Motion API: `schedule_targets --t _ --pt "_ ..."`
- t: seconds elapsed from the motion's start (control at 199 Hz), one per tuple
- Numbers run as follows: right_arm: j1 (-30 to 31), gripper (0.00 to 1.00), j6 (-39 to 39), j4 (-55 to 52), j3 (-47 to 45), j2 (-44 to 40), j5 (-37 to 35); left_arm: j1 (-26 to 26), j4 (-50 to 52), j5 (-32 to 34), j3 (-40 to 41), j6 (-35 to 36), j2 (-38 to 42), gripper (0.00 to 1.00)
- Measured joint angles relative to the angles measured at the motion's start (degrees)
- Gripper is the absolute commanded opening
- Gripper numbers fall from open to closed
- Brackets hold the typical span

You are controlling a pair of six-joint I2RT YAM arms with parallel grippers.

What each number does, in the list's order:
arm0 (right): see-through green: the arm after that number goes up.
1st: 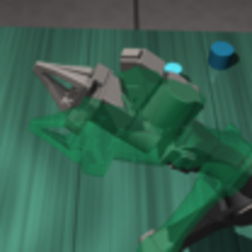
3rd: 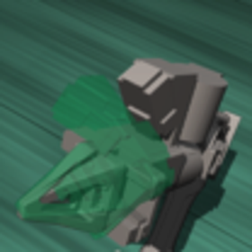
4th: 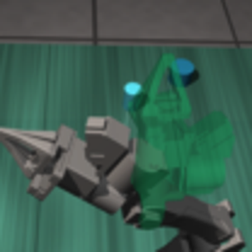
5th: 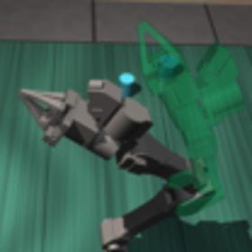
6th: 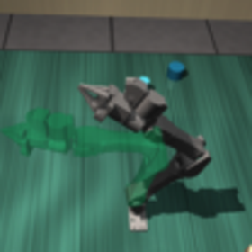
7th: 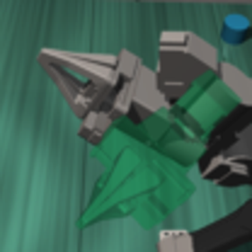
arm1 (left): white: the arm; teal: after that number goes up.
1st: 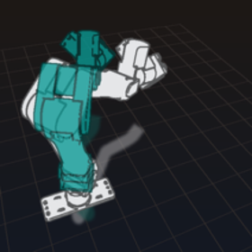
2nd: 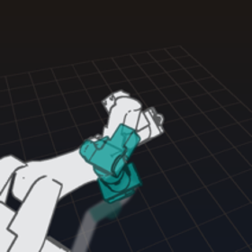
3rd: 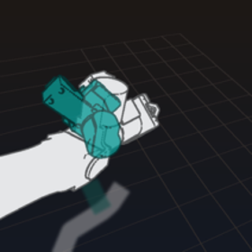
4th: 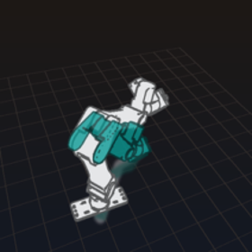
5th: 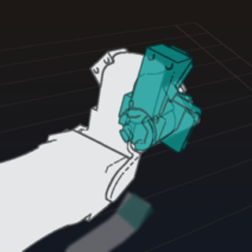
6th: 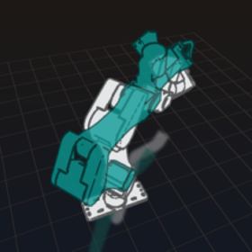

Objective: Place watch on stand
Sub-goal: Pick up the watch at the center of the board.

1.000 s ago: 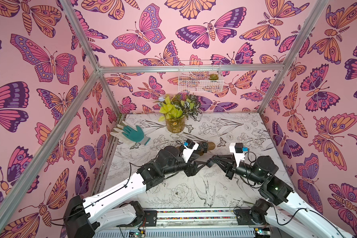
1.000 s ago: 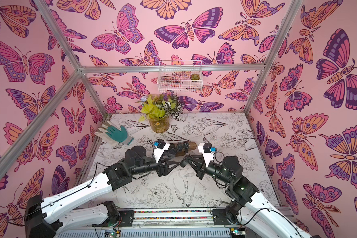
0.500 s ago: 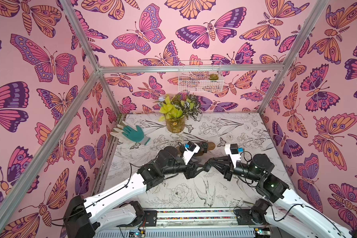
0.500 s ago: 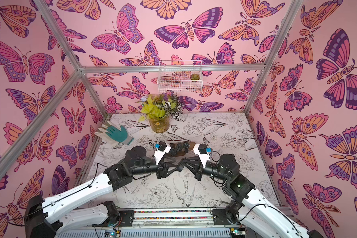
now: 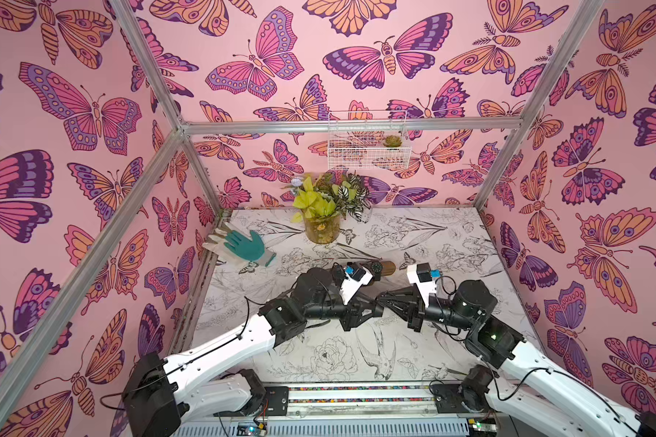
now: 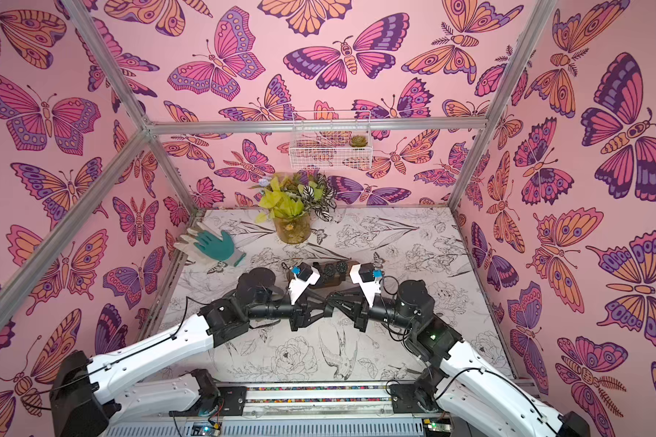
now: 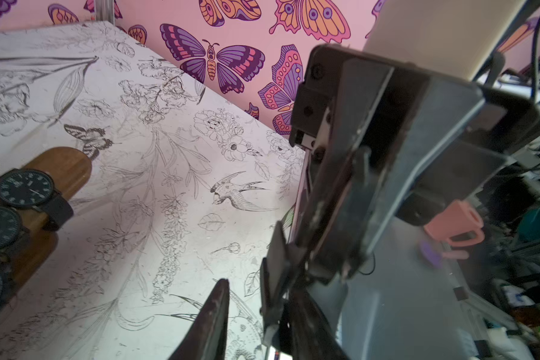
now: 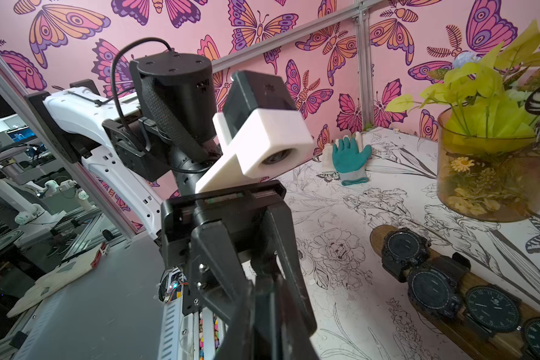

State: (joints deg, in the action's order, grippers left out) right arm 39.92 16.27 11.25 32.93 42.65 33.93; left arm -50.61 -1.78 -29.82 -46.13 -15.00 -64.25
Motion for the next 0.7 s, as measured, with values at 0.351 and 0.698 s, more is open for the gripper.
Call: schedule_targets --t 0.351,0.698 --pt "0.09 0.32 0.39 -1.11 0.00 0.48 -3.93 -0.02 -0.11 3.06 0.00 0.74 0.02 0.05" --pt "0.09 0.82 5.16 -5.42 -0.07 -4.31 -19.63 -0.04 2.80 20.65 0.00 0.85 1.16 0.04"
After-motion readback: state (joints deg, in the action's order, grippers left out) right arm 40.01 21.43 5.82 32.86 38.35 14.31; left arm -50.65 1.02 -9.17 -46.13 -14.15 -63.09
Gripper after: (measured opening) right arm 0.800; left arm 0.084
